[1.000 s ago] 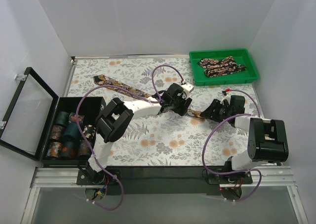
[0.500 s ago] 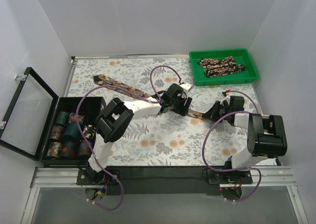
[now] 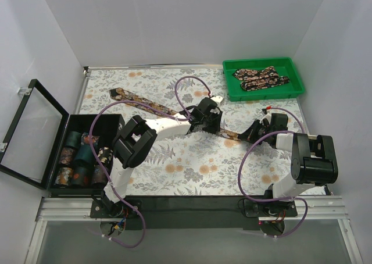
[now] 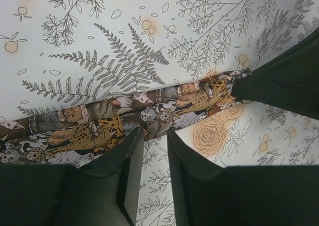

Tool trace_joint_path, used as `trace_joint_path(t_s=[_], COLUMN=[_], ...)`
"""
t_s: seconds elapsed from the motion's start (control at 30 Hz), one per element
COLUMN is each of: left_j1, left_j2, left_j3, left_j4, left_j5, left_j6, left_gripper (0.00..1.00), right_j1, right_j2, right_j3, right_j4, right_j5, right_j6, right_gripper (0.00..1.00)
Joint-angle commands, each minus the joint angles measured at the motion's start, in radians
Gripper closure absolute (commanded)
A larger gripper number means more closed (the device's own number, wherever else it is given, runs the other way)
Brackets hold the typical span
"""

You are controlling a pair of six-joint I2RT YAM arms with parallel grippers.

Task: Roll the ties
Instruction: Roll the tie

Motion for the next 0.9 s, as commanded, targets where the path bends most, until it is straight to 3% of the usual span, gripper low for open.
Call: trace_joint_path(t_s=[0.0, 0.1, 0.87], left_j1=[-0.010, -0.014, -0.016], left_j2=[-0.012, 0.003, 0.100], left_j3=[0.048, 0.057, 0.131], left_j4=[-0.027, -0.029, -0.029], left_j5=[0.019, 0.018, 0.004], left_j6=[-0.081, -0.086, -0.083], left_gripper=[0.77, 0.82, 0.84], right_j1=[-0.004, -0.004, -0.004], right_j2=[0.017, 0.014, 0.000], right_j3=[0.015, 0.015, 0.016], right_j4=[-0.017, -0.017, -0.037], right_j5=[-0.014, -0.015, -0.021], right_j6=[0.003, 0.003, 0.012], right_gripper=[0.95, 0.96, 0.99])
